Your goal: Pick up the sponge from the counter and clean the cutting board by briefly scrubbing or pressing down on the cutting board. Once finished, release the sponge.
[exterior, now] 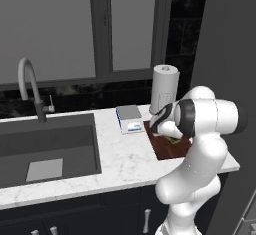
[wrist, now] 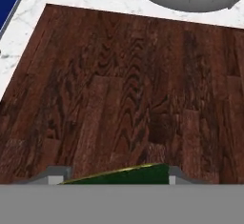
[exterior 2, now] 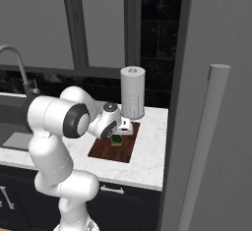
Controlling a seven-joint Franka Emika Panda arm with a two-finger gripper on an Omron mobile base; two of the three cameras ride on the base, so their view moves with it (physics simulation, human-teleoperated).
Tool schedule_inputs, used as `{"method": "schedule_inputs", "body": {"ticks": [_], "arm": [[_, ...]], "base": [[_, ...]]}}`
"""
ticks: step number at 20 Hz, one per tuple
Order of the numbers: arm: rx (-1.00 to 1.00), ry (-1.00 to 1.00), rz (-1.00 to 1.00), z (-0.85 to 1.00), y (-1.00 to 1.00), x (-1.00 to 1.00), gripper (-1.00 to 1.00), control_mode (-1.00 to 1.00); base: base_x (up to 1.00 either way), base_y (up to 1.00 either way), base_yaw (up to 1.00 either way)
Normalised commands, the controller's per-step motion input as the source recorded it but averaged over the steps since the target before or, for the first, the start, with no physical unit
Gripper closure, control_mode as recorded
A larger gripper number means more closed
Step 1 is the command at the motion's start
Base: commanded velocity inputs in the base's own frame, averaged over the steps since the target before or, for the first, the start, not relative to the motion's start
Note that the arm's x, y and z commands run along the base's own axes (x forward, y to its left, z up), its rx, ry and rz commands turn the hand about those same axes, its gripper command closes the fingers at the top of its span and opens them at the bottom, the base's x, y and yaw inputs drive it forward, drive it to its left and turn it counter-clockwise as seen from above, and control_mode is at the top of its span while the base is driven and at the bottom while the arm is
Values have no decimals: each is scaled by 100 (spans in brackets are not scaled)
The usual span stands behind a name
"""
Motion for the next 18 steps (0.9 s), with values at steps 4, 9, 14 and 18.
{"method": "schedule_inputs", "body": {"ticks": [4, 9, 14, 18], "arm": [[0, 0, 0, 0, -8, 62, 100, -100], [0, 0, 0, -3, -2, 39, 100, -100], [0, 0, 0, -19, 0, 7, 100, -100], [0, 0, 0, -30, 0, -5, 100, -100]], "base": [[0, 0, 0], [0, 0, 0], [0, 0, 0], [0, 0, 0]]}}
